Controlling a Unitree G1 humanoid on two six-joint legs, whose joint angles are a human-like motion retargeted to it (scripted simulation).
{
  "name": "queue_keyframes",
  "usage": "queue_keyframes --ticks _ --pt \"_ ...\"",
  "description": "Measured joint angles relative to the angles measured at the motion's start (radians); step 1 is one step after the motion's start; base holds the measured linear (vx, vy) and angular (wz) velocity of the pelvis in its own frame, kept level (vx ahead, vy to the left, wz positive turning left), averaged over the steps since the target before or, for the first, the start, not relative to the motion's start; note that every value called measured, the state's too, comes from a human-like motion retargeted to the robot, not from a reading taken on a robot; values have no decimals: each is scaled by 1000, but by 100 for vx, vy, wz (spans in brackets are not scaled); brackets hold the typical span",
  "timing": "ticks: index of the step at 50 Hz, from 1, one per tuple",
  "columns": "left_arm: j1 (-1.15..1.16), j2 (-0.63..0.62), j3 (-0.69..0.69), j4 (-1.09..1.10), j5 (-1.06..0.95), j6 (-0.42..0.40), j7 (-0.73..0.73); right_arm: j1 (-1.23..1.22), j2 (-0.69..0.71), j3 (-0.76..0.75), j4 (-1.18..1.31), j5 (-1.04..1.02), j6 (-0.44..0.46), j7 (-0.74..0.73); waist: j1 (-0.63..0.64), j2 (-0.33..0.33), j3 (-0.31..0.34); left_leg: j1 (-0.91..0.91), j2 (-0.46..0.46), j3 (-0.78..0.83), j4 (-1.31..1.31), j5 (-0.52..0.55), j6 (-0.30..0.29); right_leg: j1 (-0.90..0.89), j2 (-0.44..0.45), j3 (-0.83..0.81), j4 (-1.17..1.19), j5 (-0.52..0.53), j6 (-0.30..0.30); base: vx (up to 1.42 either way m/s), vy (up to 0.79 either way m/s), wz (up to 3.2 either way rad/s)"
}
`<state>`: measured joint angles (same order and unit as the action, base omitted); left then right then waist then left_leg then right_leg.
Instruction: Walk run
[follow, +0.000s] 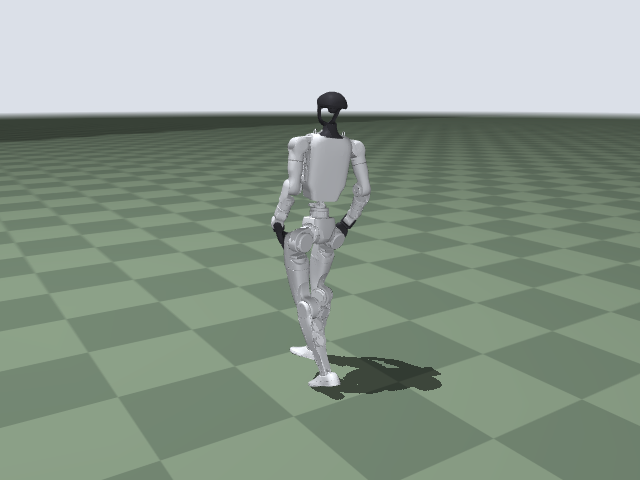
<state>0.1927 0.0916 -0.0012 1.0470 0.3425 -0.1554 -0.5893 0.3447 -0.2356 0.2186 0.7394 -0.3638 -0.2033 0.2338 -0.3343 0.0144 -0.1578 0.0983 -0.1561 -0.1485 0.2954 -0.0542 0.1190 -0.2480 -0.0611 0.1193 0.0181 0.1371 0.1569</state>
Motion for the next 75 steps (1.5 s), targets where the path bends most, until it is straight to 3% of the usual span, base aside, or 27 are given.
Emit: queue_keyframes --ticks 3,5,7,11,15,16,20,23,30,33,38,40,43,45,47,52,57,60,65,67,70,73,75 --pt "-13 -4 -23 -22 -13 -15 20 -18 -46 23 -10 -27 8 11 38 -21 5 -97 3 75 202 177 -93 31 -37 -70 6 -31 -33 43 -14 44" --pt "-15 19 -58 -65 1 -52 38 -26 -80 44 -21 -60 -4 7 32 -26 4 -177 31 125 349 237 -171 43 -46 -84 12 -57 -64 27 -11 110" --pt "-12 40 -82 -108 56 -90 67 -23 -91 54 -16 -76 -14 24 22 -27 4 -246 81 194 468 241 -173 55 -54 -136 14 -76 -87 36 -18 149" --pt "-4 43 -82 -162 107 -123 114 -14 -79 40 0 -25 -12 50 48 -21 21 -341 176 353 528 125 -107 88 -53 -200 12 -106 -126 24 -6 100" --pt "10 35 -72 -191 60 -148 126 8 -74 34 -7 -4 -28 9 99 0 34 -433 149 358 405 48 -142 110 -25 -236 13 -141 -165 23 -1 71" --pt "12 37 -74 -195 53 -155 129 13 -75 36 -7 -5 -29 -6 107 6 37 -446 160 387 357 35 -127 118 -18 -253 12 -152 -174 25 0 98" --pt "9 35 -78 -195 46 -158 128 18 -73 34 3 5 -35 -5 129 44 55 -483 207 513 132 28 -95 161 28 -339 2 -198 -207 19 3 121" --pt "0 24 -74 -188 53 -136 117 7 -80 35 16 7 -30 36 144 51 66 -514 189 591 -8 38 -78 196 46 -401 -7 -229 -224 28 5 117" --pt "-12 0 -61 -173 34 -116 119 -7 -86 42 27 -17 -28 53 119 44 62 -497 152 915 -174 -52 -28 266 65 -554 0 -319 -230 32 2 132" --pt "-12 -13 -45 -166 9 -118 133 -9 -80 44 35 -28 -23 54 130 27 54 -458 143 945 -166 -40 20 298 70 -570 18 -350 -208 48 -2 74" --pt "-15 -30 -12 -160 23 -78 132 -5 -59 39 58 -37 -9 52 148 -10 24 -422 100 900 -185 26 85 342 49 -619 78 -316 -155 54 -1 54" --pt "-19 -35 -1 -156 32 -50 104 -5 -52 48 70 -31 -8 48 170 -20 19 -411 89 843 -185 7 93 353 27 -610 135 -229 -107 63 8 8" --pt "-25 -16 -13 -171 36 -30 90 -12 -54 65 62 -30 -5 32 184 10 24 -366 107 796 -184 -26 101 347 1 -598 282 2 -63 58 15 45" --pt "-18 3 -34 -185 53 -34 99 -19 -70 77 38 -66 -8 1 178 54 27 -338 132 757 -187 -45 108 311 -4 -615 431 115 -125 50 13 97" --pt "-9 7 -42 -181 67 -39 84 -26 -80 82 20 -125 -11 -34 160 89 26 -323 146 697 -183 -55 107 238 24 -541 584 155 -179 53 16 126" --pt "1 -30 -23 -145 32 9 28 -19 -52 51 0 -104 -24 -83 123 134 41 -291 117 522 -186 -45 104 98 161 -248 683 37 -93 40 15 180" --pt "16 -40 -22 -137 -14 -23 72 0 -38 51 -15 -18 -92 -174 76 131 56 -248 29 289 -198 -21 116 39 100 -210 526 -72 -151 34 12 247" --pt "21 -50 -14 -114 -40 -17 58 2 -23 50 -7 24 -122 -186 56 106 64 -209 -36 157 -202 -6 126 10 103 -90 391 -86 -164 40 14 266" --pt "12 -64 2 -77 -75 -11 52 -24 -38 82 23 49 -128 -110 53 45 93 -125 -119 20 -204 17 123 -20 139 198 195 -25 -100 37 12 232" --pt "4 -59 -3 -73 -79 -23 60 -43 -52 91 21 33 -127 -93 53 25 115 -91 -145 -32 -199 22 123 -46 120 183 127 -2 -50 25 10 200" --pt "-3 -57 -14 -66 -75 -31 63 -55 -64 94 11 -9 -117 -97 49 -5 141 -36 -179 -88 -196 29 133 -84 66 11 37 -2 79 44 3 174" --pt "-7 -52 -2 -55 -71 -22 55 -62 -56 99 13 -58 -100 -120 86 -32 151 4 -142 -90 -182 -3 100 -108 129 -165 -30 -30 105 49 -44 82" --pt "-4 -51 -1 -51 -69 -18 52 -55 -46 98 16 -79 -93 -135 85 -36 156 31 -138 -108 -162 -14 112 -107 158 -126 -53 -51 105 58 -10 127"
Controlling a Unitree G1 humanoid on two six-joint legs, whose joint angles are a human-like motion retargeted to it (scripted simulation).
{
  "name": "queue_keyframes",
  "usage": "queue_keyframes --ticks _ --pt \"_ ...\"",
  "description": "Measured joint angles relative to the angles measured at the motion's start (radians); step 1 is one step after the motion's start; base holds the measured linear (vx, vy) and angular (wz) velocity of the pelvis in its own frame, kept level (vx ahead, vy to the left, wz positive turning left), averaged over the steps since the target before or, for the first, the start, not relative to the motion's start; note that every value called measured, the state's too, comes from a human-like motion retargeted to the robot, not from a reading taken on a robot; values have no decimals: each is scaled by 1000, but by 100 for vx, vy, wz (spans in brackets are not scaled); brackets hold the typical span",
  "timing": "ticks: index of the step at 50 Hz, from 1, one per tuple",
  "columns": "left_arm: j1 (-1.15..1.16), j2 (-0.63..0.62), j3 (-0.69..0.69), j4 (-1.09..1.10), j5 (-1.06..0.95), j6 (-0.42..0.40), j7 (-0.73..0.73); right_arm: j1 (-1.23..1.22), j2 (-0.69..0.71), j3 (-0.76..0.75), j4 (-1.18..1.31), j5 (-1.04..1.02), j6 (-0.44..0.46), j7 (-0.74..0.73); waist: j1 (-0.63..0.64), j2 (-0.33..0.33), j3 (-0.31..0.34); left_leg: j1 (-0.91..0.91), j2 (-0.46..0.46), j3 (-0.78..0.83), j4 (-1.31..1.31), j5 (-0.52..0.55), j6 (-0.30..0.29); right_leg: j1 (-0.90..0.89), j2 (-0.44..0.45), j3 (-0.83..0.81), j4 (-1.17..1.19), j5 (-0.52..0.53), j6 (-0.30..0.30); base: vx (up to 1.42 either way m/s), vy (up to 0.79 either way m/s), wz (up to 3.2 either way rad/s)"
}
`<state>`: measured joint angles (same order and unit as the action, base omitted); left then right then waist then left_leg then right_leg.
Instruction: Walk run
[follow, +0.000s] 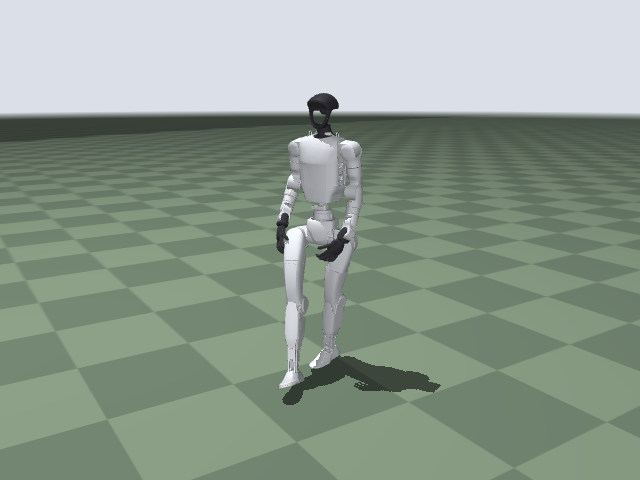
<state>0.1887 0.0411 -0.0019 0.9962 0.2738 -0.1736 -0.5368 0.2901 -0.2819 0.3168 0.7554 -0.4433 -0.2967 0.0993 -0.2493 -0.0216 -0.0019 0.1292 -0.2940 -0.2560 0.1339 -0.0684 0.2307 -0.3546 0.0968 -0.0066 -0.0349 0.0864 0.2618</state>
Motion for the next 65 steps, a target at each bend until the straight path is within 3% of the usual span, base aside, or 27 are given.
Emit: queue_keyframes --ticks 2,5,7,10,13,16,17,20,24,29,32,35,40,42,45,47,50,52,55,60,62,65 --pt "3 0 -5 2 5 3 -1 11 13 -5 2 6 -4 -16 -25 -3 2 34 -5 -40 24 -5 12 26 30 117 13 5 0 69 5 179" --pt "4 -5 -12 11 19 12 -3 21 36 -20 8 69 -35 -36 -66 -7 -12 67 -28 -89 47 35 31 54 2 130 43 69 0 66 11 188" --pt "7 -9 -13 19 28 24 -6 32 45 -31 13 103 -38 -40 -93 -1 -41 74 -39 -116 58 98 30 65 -34 157 44 125 0 60 14 173" --pt "12 -24 -2 38 27 35 7 42 42 -32 22 98 1 14 -64 16 -84 66 -37 -77 91 234 -9 86 -67 114 52 94 0 70 2 83" --pt "14 -47 -22 65 -6 29 31 39 17 -45 17 52 51 59 -83 45 -106 16 24 17 201 411 -178 125 -73 106 53 57 -58 79 -4 130" --pt "13 -16 -81 29 9 -1 51 34 -9 -37 4 32 62 27 -117 47 -132 -62 87 160 360 470 -438 154 -82 58 52 30 -146 57 -9 163" --pt "14 2 -99 7 35 -17 60 34 -12 -30 5 24 59 20 -130 39 -140 -92 98 194 425 469 -486 163 -92 39 55 15 -161 45 -16 182" --pt "18 44 -120 -43 142 -64 99 38 -3 -13 23 7 71 46 -110 -4 -149 -205 98 268 622 328 -384 206 -119 15 63 -28 -190 55 -17 111" --pt "28 33 -96 -70 145 -75 122 40 13 -29 43 17 95 97 -68 -21 -138 -354 163 406 686 121 -263 247 -109 -49 66 -65 -230 52 -7 82" --pt "48 36 -73 -136 121 -143 170 53 18 -33 49 28 82 76 -9 0 -114 -506 174 404 518 14 -226 290 -54 -102 68 -121 -271 44 -5 68" --pt "50 32 -64 -154 107 -177 188 61 35 -47 62 33 83 97 37 9 -97 -562 216 468 345 16 -168 324 -15 -142 63 -152 -294 50 -8 44" --pt "38 23 -58 -147 99 -171 172 57 45 -62 77 37 87 122 85 12 -79 -605 219 507 169 85 -105 363 13 -167 60 -180 -309 49 -7 22" --pt "10 21 -53 -135 110 -118 144 46 46 -64 95 26 93 138 108 -10 -75 -590 153 538 -130 122 -129 424 23 -208 67 -201 -331 61 -10 20" --pt "1 19 -45 -127 113 -93 129 42 48 -62 105 17 100 149 111 -28 -83 -561 140 545 -165 155 -85 449 15 -214 81 -186 -330 75 -11 -4" --pt "-8 15 -27 -119 115 -53 88 41 59 -60 122 6 119 168 122 -44 -100 -528 155 611 -145 243 -76 484 7 -206 118 -132 -309 86 -9 -35" --pt "-4 17 -17 -124 129 -32 71 49 73 -59 135 20 129 162 121 -56 -123 -510 146 578 -135 267 -52 497 -18 -225 157 -30 -282 100 -7 -23" --pt "7 27 -1 -124 145 -13 70 58 97 -39 157 63 127 124 104 -55 -152 -472 166 565 -99 195 -37 482 -49 -212 273 227 -247 97 -5 -11" --pt "7 42 -4 -126 151 0 68 53 94 -13 147 65 120 95 104 -15 -137 -437 207 544 -75 153 -33 441 -28 -187 407 359 -266 86 1 -13" --pt "3 59 -24 -126 166 5 65 31 55 23 95 -13 118 43 113 47 -109 -376 257 529 -61 91 -27 351 -11 -201 620 418 -308 68 4 -24" --pt "25 38 -43 -73 141 -8 69 41 37 1 45 -46 83 -77 77 102 -93 -291 256 489 -63 36 -12 178 43 -102 733 141 -337 63 5 32" --pt "32 25 -39 -52 126 -7 75 57 47 -11 47 30 47 -112 46 113 -95 -263 234 457 -68 23 -5 122 10 -129 681 53 -324 61 4 91" --pt "39 15 -30 -21 108 -5 65 75 63 -20 58 143 -16 -137 6 96 -102 -214 178 429 -83 4 7 55 -52 -153 531 19 -286 68 -4 88"
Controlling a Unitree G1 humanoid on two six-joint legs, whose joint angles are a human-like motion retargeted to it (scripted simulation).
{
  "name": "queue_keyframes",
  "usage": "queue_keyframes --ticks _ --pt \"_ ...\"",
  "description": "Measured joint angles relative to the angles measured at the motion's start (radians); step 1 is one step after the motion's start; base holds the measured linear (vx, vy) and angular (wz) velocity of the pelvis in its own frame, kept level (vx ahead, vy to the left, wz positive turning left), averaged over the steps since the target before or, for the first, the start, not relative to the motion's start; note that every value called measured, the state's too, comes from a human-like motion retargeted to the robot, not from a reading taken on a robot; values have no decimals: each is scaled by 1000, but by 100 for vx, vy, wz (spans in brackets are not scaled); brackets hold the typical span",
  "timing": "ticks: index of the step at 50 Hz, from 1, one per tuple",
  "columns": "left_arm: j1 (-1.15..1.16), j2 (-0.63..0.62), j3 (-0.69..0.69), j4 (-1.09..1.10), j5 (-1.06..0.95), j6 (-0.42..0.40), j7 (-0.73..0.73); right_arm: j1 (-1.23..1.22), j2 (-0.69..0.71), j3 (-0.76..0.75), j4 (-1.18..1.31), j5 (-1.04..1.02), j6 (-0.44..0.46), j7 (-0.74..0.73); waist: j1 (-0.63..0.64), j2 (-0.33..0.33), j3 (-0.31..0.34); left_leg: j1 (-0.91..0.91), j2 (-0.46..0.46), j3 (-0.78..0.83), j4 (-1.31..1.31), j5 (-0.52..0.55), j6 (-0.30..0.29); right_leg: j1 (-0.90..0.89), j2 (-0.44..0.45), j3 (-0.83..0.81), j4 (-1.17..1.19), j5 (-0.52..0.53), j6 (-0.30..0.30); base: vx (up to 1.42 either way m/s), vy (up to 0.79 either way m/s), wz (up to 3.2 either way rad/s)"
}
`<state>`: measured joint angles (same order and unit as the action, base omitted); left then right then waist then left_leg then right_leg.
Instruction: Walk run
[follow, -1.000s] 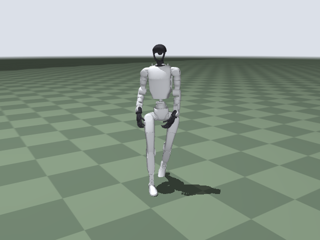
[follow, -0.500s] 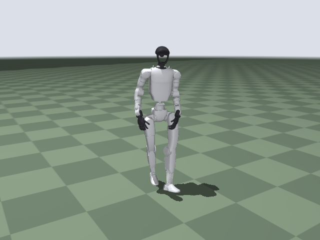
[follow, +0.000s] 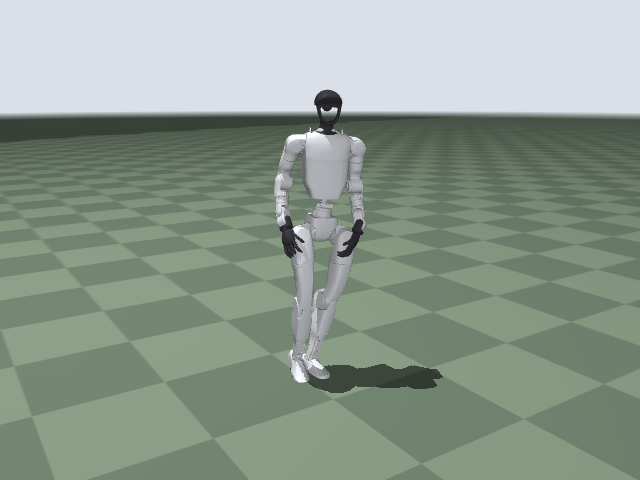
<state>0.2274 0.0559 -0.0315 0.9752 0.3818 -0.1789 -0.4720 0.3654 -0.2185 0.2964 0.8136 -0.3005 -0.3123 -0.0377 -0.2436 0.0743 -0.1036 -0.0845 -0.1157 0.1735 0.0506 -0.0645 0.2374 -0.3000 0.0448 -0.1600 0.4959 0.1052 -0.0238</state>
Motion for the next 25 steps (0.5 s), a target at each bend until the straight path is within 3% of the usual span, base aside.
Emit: queue_keyframes --ticks 8,11,13,15,18,22,25 --pt "14 -7 14 44 -29 18 -42 -2 5 -10 4 54 -27 12 -86 -65 12 168 -98 -80 -17 -71 3 -138 -32 140 -386 23 106 69 -13 81" --pt "13 -11 26 49 -25 26 -52 -6 1 -16 -3 25 -18 27 -110 -64 15 216 -101 -101 -9 -93 -7 -168 -47 87 -490 2 205 75 -16 70" --pt "14 -15 34 55 -34 27 -52 -6 8 -25 -7 10 -6 29 -118 -60 14 243 -98 -104 2 -93 -18 -168 -53 25 -519 -23 225 77 -21 53" --pt "9 -15 36 65 -49 26 -50 -10 22 -38 -11 18 3 27 -136 -48 8 258 -83 -113 24 -72 -42 -159 -36 50 -501 -9 132 73 -19 79" --pt "11 -14 33 80 -63 31 -48 -1 39 -58 -16 60 5 13 -180 -29 -8 282 -55 -155 94 22 -112 -120 -39 13 -475 66 60 100 -35 124" --pt "-4 -21 36 111 -52 30 -58 -3 47 -71 -5 80 30 78 -168 -20 -28 241 -2 -114 304 355 -277 -35 -44 81 -448 49 28 84 -30 71" --pt "-32 -15 -12 105 -63 26 -47 -29 8 -64 -13 23 85 133 -197 -58 -21 138 43 -63 575 514 -369 47 -97 12 -449 9 -5 71 -25 85"
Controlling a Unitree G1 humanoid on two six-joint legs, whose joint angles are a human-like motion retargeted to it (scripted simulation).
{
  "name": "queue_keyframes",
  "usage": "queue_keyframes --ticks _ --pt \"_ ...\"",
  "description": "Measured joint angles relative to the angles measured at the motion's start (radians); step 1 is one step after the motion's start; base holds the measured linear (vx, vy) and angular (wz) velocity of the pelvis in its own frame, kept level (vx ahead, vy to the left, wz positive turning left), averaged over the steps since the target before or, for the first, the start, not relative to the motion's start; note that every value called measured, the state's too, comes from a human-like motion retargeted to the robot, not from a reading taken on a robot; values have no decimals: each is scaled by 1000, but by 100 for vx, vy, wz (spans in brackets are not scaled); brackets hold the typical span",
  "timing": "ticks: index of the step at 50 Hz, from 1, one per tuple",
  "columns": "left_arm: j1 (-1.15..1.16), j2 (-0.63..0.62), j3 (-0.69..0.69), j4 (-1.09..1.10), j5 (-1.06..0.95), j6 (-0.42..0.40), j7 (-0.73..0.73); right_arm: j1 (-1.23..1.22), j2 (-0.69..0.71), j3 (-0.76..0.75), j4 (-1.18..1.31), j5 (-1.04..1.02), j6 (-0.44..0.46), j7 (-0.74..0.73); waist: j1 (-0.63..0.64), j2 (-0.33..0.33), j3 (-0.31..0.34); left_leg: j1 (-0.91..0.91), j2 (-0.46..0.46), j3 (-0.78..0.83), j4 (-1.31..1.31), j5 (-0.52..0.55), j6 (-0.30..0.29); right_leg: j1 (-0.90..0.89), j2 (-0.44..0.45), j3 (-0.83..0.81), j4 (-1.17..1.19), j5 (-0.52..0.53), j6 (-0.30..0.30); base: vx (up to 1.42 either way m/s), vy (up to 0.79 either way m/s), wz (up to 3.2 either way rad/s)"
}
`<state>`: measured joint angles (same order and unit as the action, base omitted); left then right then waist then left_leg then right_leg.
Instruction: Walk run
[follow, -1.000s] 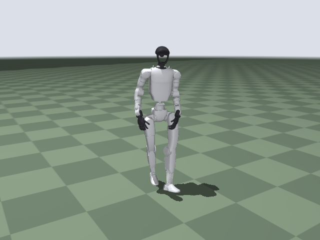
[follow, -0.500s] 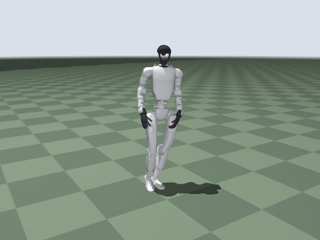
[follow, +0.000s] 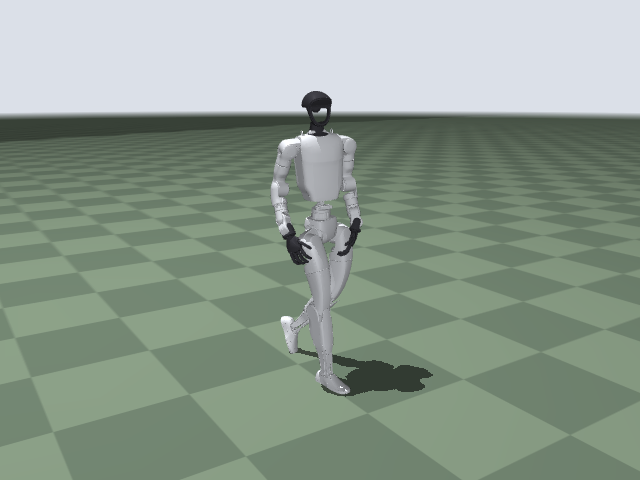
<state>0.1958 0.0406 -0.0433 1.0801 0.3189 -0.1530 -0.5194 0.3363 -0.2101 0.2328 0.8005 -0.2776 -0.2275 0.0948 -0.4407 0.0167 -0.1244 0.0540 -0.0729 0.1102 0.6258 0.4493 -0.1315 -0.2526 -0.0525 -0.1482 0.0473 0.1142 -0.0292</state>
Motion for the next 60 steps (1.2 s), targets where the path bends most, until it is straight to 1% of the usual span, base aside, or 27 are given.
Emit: queue_keyframes --ticks 2,5,6,8,10,15,18,20,22,23,26,28,30,32,34,35,37,38,40,42,45,47,50,54,55,58,60 --pt "-9 32 -28 -47 39 -15 14 -13 -30 27 -11 -54 15 -11 1 -27 -2 -61 14 28 102 -10 38 38 7 23 -1 -31 -28 64 -33 46" --pt "0 81 -34 -121 118 -86 75 -21 -53 61 -10 -143 30 11 23 -49 3 -165 49 62 192 -172 95 92 28 2 -11 -61 -57 59 -34 -8" --pt "5 81 -22 -125 121 -114 100 -22 -53 64 -8 -164 38 29 58 -57 4 -203 52 78 193 -217 106 105 41 25 -13 -68 -64 54 -28 -93" --pt "12 70 1 -119 98 -155 136 -16 -50 62 -3 -194 52 63 107 -64 5 -271 54 95 156 -306 125 131 66 49 -16 -85 -78 54 -23 -97" --pt "16 43 21 -98 41 -181 138 -6 -42 45 7 -195 58 88 138 -53 5 -319 65 121 60 -385 133 152 97 40 -20 -103 -92 62 -18 -50" --pt "13 -5 52 -98 -22 -204 131 16 -33 10 27 -128 60 113 190 5 34 -398 60 139 -277 -401 151 215 190 44 -22 -158 -125 67 -14 -39" --pt "7 -1 40 -106 -1 -212 141 22 -34 4 31 -107 59 104 221 19 50 -452 11 88 -453 -418 147 262 224 60 -19 -190 -142 64 -14 -60" --pt "2 4 30 -105 16 -207 143 22 -30 -5 35 -101 62 107 234 16 50 -482 -33 45 -562 -422 122 287 232 70 -13 -211 -151 69 -18 -39" --pt "-2 6 29 -100 30 -193 135 21 -24 -13 40 -99 67 117 228 18 48 -486 -56 55 -646 -414 79 308 247 63 -4 -227 -163 70 -19 -12" --pt "-4 4 33 -97 32 -184 127 20 -23 -13 43 -101 68 122 227 15 47 -483 -61 67 -666 -414 88 318 250 65 3 -231 -168 78 -21 -29" --pt "-9 -8 60 -94 -2 -169 100 15 -24 -3 52 -121 72 140 247 3 45 -461 -60 67 -636 -359 177 348 253 56 35 -205 -167 77 -21 -75" --pt "-6 -17 87 -98 -35 -170 97 10 -23 4 61 -132 81 146 279 -14 38 -444 -47 81 -617 -305 199 369 239 62 70 -147 -150 93 -23 -137" --pt "0 -27 110 -100 -57 -165 112 9 -12 -4 70 -128 89 144 303 -28 20 -422 -40 62 -612 -262 215 378 211 35 119 -35 -114 92 -19 -115" --pt "4 -31 128 -93 -58 -129 88 6 3 -6 79 -121 91 129 287 -39 -5 -396 -25 74 -596 -293 243 357 184 36 208 150 -48 91 -14 -62" --pt "3 -12 135 -96 -38 -74 34 -1 15 12 79 -112 84 107 271 -26 -8 -374 4 79 -568 -335 259 307 200 87 344 308 27 89 -13 -47" --pt "0 5 132 -105 -29 -50 9 -7 17 26 74 -108 78 95 262 -11 -3 -361 22 75 -553 -358 267 270 224 112 429 366 57 76 -12 -32" --pt "-5 42 108 -119 -13 -44 7 -16 0 53 45 -147 69 66 258 4 9 -317 34 84 -539 -402 277 196 232 109 603 403 86 63 -8 -52" --pt "-7 56 99 -118 4 -44 7 -23 -11 65 28 -184 68 50 270 21 11 -302 58 98 -536 -419 275 168 234 99 632 383 85 60 -3 -89" --pt "-10 69 87 -104 40 -30 -17 -28 -32 68 -9 -257 65 17 284 42 17 -264 76 125 -533 -451 278 109 222 85 686 261 48 67 2 -71" --pt "-12 61 81 -85 53 -7 -42 -25 -36 52 -37 -281 43 -9 258 57 25 -229 62 115 -540 -470 293 53 204 63 687 163 28 62 4 22" --pt "0 39 71 -71 43 -5 -27 -18 -39 43 -58 -243 -2 -45 201 67 30 -179 32 81 -548 -498 306 -27 179 62 605 21 42 65 0 63" --pt "15 29 70 -68 45 -22 -3 -13 -42 49 -65 -220 -25 -64 175 55 30 -142 -5 75 -559 -518 316 -56 144 57 478 4 79 60 -4 41" --pt "27 10 87 -48 35 -27 6 -8 -38 51 -66 -205 -41 -80 138 18 35 -75 -70 61 -577 -546 327 -95 94 77 287 6 111 60 -7 45" --pt "20 9 101 -14 11 0 -27 -6 -32 46 -58 -189 -35 -63 97 -7 47 23 -110 39 -596 -584 325 -147 72 119 88 -48 128 67 -10 58" --pt "18 11 102 -8 11 5 -36 -6 -30 43 -56 -183 -34 -56 88 -7 49 44 -112 32 -598 -593 324 -161 64 105 45 -49 136 62 -9 59" --pt "15 11 108 0 25 12 -43 -7 -25 34 -53 -176 -27 -33 76 -1 46 88 -117 14 -596 -621 317 -195 51 43 -51 -39 219 63 -12 37" --pt "18 6 112 4 28 11 -35 -12 -22 32 -53 -185 -17 -6 78 0 38 111 -119 15 -592 -635 309 -204 44 -20 -68 -39 237 73 -20 23"
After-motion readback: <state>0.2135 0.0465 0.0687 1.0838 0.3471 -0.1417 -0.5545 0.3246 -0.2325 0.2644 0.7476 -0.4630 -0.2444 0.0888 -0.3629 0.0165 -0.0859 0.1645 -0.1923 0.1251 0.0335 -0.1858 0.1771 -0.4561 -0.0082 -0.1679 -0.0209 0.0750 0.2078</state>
